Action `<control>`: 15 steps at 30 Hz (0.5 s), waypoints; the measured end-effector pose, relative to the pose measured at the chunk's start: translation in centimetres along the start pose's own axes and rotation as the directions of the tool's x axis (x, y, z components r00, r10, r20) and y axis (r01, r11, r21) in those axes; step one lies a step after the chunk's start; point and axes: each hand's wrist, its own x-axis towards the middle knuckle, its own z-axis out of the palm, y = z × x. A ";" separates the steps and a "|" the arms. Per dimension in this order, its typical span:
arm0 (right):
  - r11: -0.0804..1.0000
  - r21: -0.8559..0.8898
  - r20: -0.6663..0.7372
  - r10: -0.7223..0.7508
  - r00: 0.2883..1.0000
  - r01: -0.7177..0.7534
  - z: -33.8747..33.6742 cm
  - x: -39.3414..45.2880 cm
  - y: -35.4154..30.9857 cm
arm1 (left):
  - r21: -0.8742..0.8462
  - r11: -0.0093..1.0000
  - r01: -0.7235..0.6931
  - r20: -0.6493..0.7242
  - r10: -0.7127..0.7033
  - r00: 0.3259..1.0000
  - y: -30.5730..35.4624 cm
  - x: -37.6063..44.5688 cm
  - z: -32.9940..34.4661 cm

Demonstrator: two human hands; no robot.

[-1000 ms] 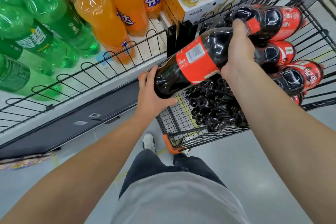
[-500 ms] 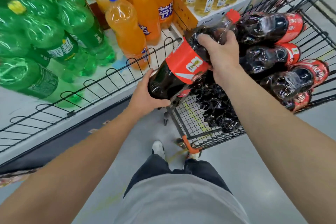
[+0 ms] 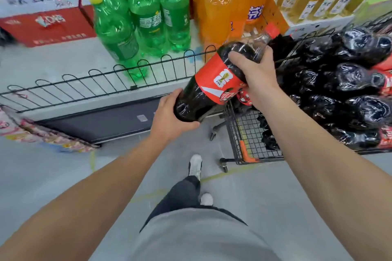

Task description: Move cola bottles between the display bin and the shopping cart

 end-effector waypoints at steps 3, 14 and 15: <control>0.998 -0.061 0.119 -0.017 0.993 0.024 2.6 -2.9 1.3 | 0.032 0.999 0.041 -0.072 -0.039 0.997 -1.9 -3.7 -3.2; 0.968 -0.196 0.336 -0.083 0.938 0.156 18.5 -12.5 3.6 | -0.008 0.986 0.165 -0.287 -0.161 0.944 -12.4 -13.6 -14.7; 0.964 -0.209 0.347 -0.084 0.934 0.164 20.2 -13.2 4.0 | -0.017 0.985 0.172 -0.294 -0.169 0.941 -13.9 -14.1 -16.0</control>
